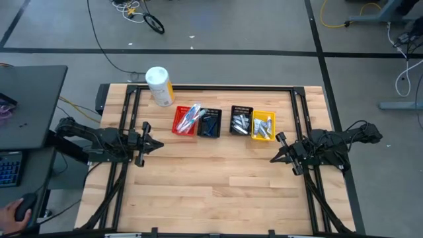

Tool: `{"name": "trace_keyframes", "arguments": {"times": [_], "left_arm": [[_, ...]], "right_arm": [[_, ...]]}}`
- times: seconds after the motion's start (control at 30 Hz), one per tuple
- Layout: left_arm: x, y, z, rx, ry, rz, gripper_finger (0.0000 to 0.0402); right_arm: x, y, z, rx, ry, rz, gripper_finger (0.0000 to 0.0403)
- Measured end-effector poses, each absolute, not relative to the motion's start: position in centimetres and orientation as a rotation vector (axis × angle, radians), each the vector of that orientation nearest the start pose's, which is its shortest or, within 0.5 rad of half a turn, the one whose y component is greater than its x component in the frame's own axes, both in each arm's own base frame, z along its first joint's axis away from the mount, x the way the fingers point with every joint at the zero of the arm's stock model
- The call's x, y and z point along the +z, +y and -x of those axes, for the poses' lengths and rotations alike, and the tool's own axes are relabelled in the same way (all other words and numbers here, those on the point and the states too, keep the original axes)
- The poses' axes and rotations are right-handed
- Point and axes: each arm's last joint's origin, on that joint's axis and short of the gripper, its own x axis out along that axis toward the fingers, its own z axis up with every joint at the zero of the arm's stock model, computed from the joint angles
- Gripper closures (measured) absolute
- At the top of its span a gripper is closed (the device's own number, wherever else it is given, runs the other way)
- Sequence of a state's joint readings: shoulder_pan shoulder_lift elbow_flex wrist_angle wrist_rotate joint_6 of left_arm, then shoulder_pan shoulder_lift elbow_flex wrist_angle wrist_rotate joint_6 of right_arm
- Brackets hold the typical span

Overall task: Pick & Place Travel size toiletries
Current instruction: Return to Home Position

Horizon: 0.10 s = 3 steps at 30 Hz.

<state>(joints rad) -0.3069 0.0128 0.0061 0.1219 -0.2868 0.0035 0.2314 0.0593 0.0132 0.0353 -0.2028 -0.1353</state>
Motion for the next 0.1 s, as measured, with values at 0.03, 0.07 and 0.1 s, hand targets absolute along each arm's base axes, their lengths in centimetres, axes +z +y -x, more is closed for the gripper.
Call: {"name": "trace_keyframes", "arguments": {"times": [0.03,0.07,0.1], "left_arm": [[17.62,-2.13,-9.43,-0.02,-0.11,0.03,0.038],[17.63,-2.13,-9.43,-0.02,-0.11,0.03,0.038],[17.62,-2.13,-9.43,-0.02,-0.11,0.03,0.038]], "right_arm": [[16.67,2.86,-9.61,0.434,-0.018,0.134,0.0402],[16.67,2.86,-9.61,0.434,-0.018,0.133,0.0402],[16.67,2.86,-9.61,0.434,-0.018,0.134,0.0402]]}}
